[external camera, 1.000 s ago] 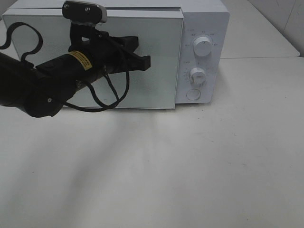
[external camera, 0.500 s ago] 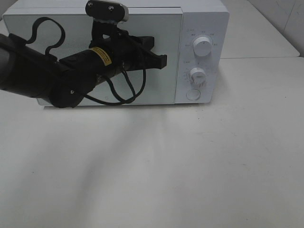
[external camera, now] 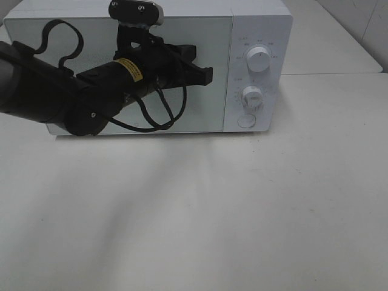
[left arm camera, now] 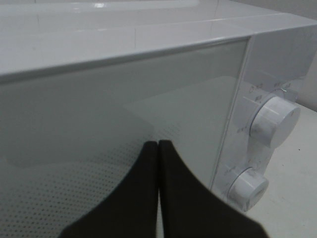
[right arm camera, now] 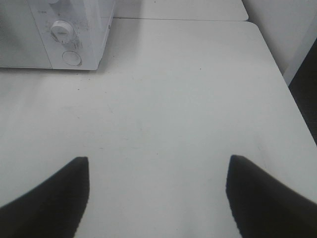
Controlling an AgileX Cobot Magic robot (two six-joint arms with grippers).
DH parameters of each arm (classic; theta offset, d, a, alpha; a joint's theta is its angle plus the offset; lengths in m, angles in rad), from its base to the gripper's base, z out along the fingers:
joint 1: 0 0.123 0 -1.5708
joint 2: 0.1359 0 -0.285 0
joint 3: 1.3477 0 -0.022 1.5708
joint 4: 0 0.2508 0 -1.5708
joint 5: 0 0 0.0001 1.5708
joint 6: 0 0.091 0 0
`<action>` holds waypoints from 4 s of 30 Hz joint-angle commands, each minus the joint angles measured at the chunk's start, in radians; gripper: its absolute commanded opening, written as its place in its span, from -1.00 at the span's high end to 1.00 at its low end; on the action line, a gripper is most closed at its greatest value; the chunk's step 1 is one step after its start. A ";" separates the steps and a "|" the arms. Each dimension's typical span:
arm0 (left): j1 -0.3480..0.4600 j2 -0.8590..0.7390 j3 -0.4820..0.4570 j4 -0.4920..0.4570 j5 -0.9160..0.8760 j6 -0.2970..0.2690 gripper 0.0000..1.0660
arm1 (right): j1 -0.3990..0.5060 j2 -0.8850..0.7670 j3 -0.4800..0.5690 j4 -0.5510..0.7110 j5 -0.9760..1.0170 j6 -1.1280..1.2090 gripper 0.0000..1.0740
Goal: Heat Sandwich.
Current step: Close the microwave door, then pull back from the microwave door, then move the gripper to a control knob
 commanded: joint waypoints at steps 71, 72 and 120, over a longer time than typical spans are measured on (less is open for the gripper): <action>0.131 -0.699 0.308 0.007 1.530 -0.033 -0.83 | -0.007 -0.029 -0.001 0.003 -0.005 0.007 -0.38; 0.172 -0.713 0.308 -0.009 1.547 -0.007 -0.83 | -0.007 -0.029 -0.001 0.002 -0.005 0.008 -0.38; 0.679 -1.942 0.565 -0.038 1.793 0.087 -0.83 | -0.007 -0.029 -0.001 0.003 -0.005 0.007 -0.38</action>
